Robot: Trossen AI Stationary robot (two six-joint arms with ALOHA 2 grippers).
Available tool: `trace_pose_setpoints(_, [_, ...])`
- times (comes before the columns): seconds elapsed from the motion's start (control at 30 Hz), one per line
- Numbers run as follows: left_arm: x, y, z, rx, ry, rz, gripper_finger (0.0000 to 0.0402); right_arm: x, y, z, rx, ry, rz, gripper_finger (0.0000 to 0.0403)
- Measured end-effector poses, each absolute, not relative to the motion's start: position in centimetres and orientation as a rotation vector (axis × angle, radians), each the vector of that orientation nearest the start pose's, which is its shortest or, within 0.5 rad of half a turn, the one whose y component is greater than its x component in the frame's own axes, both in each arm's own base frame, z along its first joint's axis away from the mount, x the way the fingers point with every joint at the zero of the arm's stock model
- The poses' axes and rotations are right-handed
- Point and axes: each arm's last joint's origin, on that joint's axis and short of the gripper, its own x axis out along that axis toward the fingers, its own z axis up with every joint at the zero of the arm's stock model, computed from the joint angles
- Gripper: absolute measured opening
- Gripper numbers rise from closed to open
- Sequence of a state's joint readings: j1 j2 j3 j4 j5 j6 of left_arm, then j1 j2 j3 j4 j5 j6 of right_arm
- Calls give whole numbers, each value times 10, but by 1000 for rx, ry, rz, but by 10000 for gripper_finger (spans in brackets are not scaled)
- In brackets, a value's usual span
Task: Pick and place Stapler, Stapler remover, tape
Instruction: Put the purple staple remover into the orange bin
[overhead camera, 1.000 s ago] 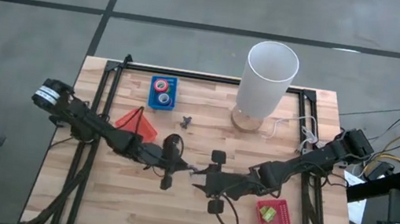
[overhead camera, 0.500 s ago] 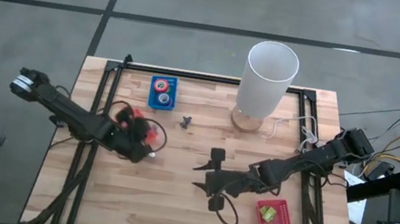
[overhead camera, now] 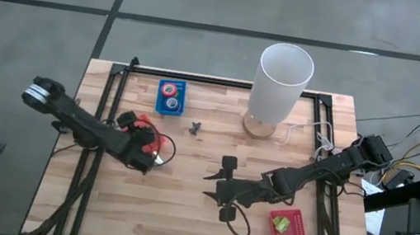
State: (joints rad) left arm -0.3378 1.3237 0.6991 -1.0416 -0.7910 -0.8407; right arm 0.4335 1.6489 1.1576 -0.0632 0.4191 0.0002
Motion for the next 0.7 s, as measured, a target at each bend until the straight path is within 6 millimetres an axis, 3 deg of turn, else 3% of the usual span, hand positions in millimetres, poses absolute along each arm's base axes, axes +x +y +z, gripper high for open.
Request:
trace_pose_setpoints(0.33, [186,-35,152,267,1285,892,14,336,143,254,-230,508,14,188])
trace_pose_setpoints(0.7, [187,-35,155,237,1262,900,65,336,142,254,-227,513,12,173])
